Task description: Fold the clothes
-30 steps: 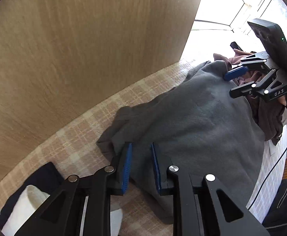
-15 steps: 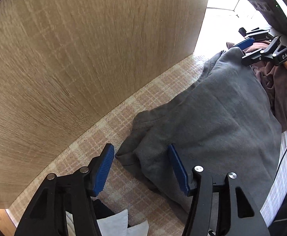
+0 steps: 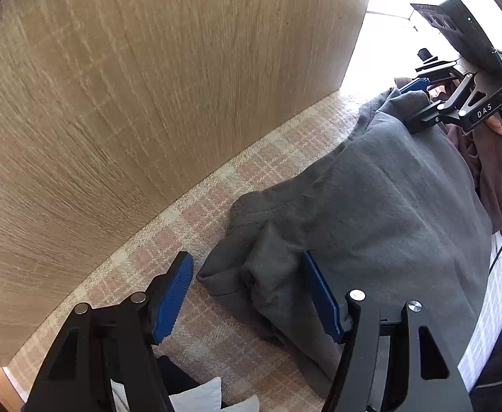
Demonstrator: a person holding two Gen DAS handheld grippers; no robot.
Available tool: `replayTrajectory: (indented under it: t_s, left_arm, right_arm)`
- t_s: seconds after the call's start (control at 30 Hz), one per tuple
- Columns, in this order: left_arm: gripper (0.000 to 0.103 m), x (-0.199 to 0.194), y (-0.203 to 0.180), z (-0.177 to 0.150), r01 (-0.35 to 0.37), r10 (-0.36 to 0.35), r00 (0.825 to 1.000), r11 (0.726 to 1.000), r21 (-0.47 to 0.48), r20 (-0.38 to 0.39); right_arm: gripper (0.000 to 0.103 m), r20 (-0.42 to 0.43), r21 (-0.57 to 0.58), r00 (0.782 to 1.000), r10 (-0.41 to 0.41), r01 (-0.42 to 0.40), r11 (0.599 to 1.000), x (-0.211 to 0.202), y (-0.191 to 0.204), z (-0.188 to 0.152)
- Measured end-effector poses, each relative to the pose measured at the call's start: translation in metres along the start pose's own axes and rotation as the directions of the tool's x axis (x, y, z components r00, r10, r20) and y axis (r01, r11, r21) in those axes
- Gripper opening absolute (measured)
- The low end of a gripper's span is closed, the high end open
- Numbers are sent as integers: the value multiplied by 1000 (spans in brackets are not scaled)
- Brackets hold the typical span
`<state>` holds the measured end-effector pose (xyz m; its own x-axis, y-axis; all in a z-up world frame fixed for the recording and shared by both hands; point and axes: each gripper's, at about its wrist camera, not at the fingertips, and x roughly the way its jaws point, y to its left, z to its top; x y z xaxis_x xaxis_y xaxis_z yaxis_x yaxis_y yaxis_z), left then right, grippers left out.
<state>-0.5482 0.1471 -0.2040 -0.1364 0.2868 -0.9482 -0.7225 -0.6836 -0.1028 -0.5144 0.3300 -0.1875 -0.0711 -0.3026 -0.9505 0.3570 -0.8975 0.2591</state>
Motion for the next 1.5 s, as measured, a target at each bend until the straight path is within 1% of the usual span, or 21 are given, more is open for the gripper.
replayTrajectory:
  t_s: [0.1,0.13,0.17,0.23,0.27,0.37,0.53,0.57,0.63,0.67,0.7,0.73,0.83,0.9,1.0,1.1,1.2,1.3,1.37,1.5]
  left_arm:
    - [62,0,-2,0,12,-12,1000,1000,6,0]
    - [56,0,-3,0,16,-16,1000,1000,11,1]
    - [46,-1,-5,0,29,-29,1000,999,23,6]
    - [30,-4,-10,-1,60,-61,998,997,48,13]
    - [27,-4,-13,-1,49,-50,999,997,63,15]
    - [25,-5,-16,-1,43,-44,999,996,78,15]
    - [23,-5,-9,-2,57,-58,998,996,63,21]
    - [20,-6,-9,-3,57,-59,998,996,63,24]
    - [17,-6,-9,-5,57,-59,998,996,63,29]
    - [14,-8,-10,-5,52,-54,998,997,66,33]
    - [13,-10,-11,-7,46,-49,998,997,68,37]
    - [12,-12,-12,-8,41,-44,998,997,71,41]
    - [11,-25,-15,-13,31,-35,997,997,76,62]
    - [11,-41,-19,-19,36,-43,995,996,80,87]
    - [11,-75,-33,-32,28,-41,990,995,92,137]
    - [10,-107,-58,-43,14,-34,983,994,112,182]
    - [10,-140,-84,-66,0,-31,973,991,134,227]
    - [10,-169,-111,-92,-7,-33,963,989,147,266]
    - [10,-185,-130,-113,-3,-39,958,989,146,284]
    - [10,-210,-170,-163,6,-50,954,989,148,295]
  right_arm:
    - [57,7,-8,1000,5,-5,1000,1,1,-2]
    - [57,10,-15,1000,7,-7,1000,1,3,-3]
    - [57,14,-27,1000,10,-10,1000,2,5,-4]
    - [57,19,-55,1000,6,-5,998,4,11,-5]
    - [57,20,-68,1000,2,-1,998,5,14,-5]
    - [57,22,-73,1000,13,-12,997,7,16,-4]
    - [57,42,-68,998,47,-44,997,9,16,-1]
    - [52,44,-75,997,62,-59,995,9,17,-2]
    - [26,46,-92,995,92,-88,992,8,19,-6]
    - [24,52,-101,995,86,-80,992,7,23,-8]
    - [19,58,-110,995,79,-72,991,7,26,-11]
    - [17,67,-115,995,72,-64,991,5,30,-13]
    - [15,118,-102,991,64,-52,993,-8,37,-12]
    - [15,163,-109,984,71,-54,993,-32,39,-25]
    - [15,225,-124,971,84,-57,991,-67,53,-40]
    - [14,281,-144,956,81,-42,989,-102,71,-62]
    - [14,336,-163,938,87,-33,986,-129,97,-89]
    - [14,382,-184,922,72,-1,983,-148,124,-124]
    - [14,406,-188,911,71,7,982,-161,138,-153]
    - [14,479,-198,877,36,68,978,-178,170,-217]
